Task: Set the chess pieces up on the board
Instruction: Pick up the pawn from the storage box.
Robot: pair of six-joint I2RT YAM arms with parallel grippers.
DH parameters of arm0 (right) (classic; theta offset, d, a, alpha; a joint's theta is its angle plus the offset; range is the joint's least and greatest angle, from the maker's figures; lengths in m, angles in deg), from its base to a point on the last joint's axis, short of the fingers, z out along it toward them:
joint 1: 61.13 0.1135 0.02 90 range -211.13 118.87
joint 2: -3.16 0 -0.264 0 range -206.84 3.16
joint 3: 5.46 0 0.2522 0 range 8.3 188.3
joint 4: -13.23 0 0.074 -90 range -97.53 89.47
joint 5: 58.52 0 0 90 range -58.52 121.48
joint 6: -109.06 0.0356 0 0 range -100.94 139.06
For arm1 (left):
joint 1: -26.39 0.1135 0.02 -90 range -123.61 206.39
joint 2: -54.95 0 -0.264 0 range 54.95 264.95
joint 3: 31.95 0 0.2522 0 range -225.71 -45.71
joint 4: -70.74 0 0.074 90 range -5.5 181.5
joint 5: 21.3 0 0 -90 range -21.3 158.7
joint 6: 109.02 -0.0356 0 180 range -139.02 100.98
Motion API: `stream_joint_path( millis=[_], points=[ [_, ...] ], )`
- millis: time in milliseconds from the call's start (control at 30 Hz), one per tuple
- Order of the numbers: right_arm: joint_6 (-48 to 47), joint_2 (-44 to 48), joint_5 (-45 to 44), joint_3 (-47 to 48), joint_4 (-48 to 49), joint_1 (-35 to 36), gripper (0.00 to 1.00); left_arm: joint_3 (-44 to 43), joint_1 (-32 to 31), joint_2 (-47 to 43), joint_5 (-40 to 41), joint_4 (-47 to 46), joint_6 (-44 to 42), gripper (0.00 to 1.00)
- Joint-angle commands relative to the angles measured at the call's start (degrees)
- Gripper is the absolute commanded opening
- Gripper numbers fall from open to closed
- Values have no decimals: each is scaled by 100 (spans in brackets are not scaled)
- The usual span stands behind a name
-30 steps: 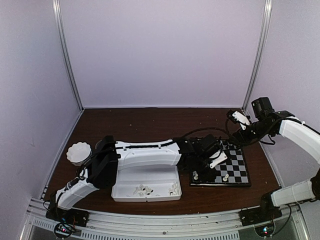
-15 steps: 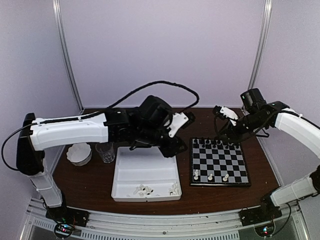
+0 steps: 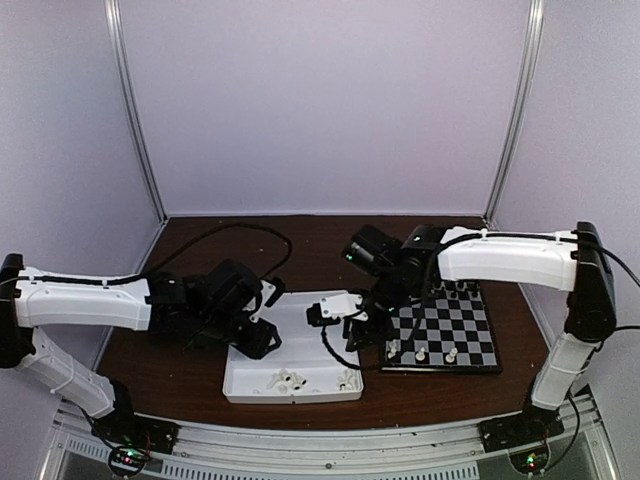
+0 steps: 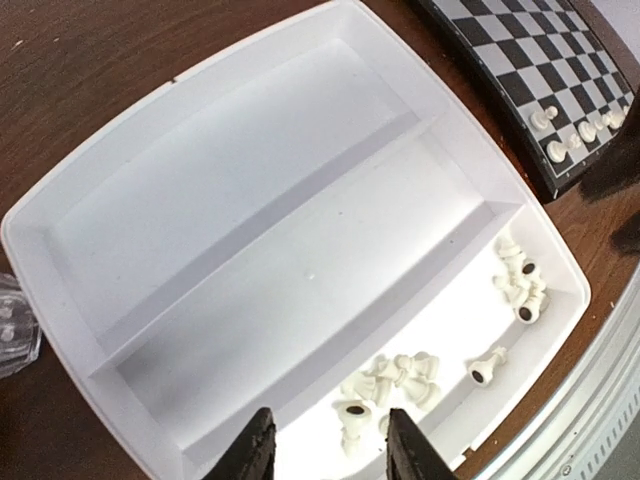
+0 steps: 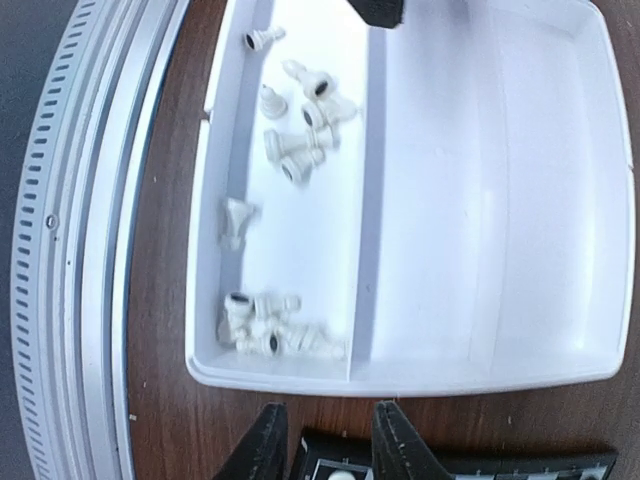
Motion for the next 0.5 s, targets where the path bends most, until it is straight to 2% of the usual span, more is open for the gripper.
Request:
stream_joint_path(
  millis=[0,233,467],
  points=[
    [150,-939,-234,872,3,531,31,386,98,-639,462,-41,797,40],
    [764,-2132,-429,1852,1,1140,32,855,122,-1480,979,226,1176,41],
    [1212,-2580,-534,2082,9,1203,38,1179,120,-2027,1190,326,1351,41]
  ],
)
